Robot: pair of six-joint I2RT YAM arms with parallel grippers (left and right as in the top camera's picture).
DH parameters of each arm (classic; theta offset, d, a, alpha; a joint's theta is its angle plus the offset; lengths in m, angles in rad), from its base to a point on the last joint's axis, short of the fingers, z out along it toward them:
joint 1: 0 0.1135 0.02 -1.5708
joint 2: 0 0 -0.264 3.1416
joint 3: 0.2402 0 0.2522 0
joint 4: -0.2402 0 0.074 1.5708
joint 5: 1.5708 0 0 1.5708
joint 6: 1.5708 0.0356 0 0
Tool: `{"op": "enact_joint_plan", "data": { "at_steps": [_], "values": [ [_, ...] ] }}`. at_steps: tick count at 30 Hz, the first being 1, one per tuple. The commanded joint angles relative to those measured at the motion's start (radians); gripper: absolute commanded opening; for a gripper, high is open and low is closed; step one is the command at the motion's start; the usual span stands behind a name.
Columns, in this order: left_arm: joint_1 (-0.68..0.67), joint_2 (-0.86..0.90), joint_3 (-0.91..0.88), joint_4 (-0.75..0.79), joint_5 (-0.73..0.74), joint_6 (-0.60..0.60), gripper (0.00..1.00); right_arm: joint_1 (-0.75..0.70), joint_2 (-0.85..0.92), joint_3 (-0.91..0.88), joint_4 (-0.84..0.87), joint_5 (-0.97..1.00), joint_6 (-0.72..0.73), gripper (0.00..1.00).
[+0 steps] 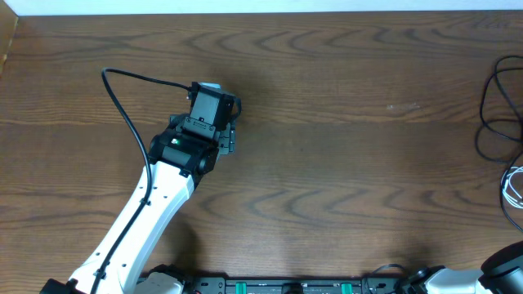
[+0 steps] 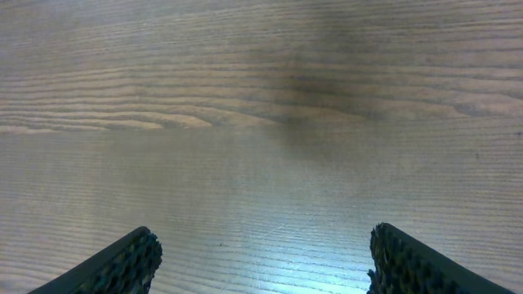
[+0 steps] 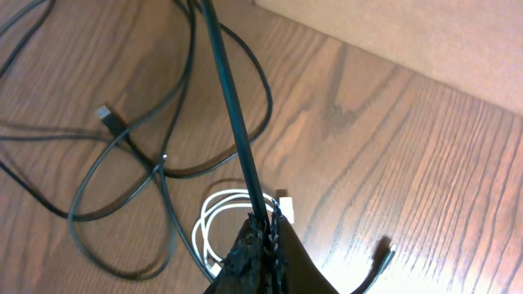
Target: Untangle cables
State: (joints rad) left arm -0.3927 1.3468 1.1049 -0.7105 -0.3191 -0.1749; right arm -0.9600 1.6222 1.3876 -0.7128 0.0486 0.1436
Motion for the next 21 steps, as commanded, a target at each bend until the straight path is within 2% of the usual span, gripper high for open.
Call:
{"op": "enact_joint_plan", "data": {
  "at_steps": [1,6,11,16,21],
  "values": [
    [0.005,0.006,-0.006,-0.004,-0.003,0.014,0.83,-0.013,0.002,-0.005,0.007,0.005,0.043,0.09],
    [0.005,0.006,-0.006,-0.004,-0.003,0.014,0.83,-0.013,0.002,-0.005,0.006,0.001,0.043,0.39],
    [0.005,0.006,-0.006,-0.004,-0.003,0.014,0.83,-0.013,0.002,-0.005,0.008,-0.062,0.042,0.54],
    [0.005,0.006,-0.006,-0.004,-0.003,0.014,0.83,-0.002,0.002,-0.005,0.025,-0.281,-0.058,0.66],
    [0.005,0.006,-0.006,-0.004,-0.003,0.014,0.83,0.075,0.002,-0.005,0.014,-0.381,-0.186,0.89]
  ]
}}
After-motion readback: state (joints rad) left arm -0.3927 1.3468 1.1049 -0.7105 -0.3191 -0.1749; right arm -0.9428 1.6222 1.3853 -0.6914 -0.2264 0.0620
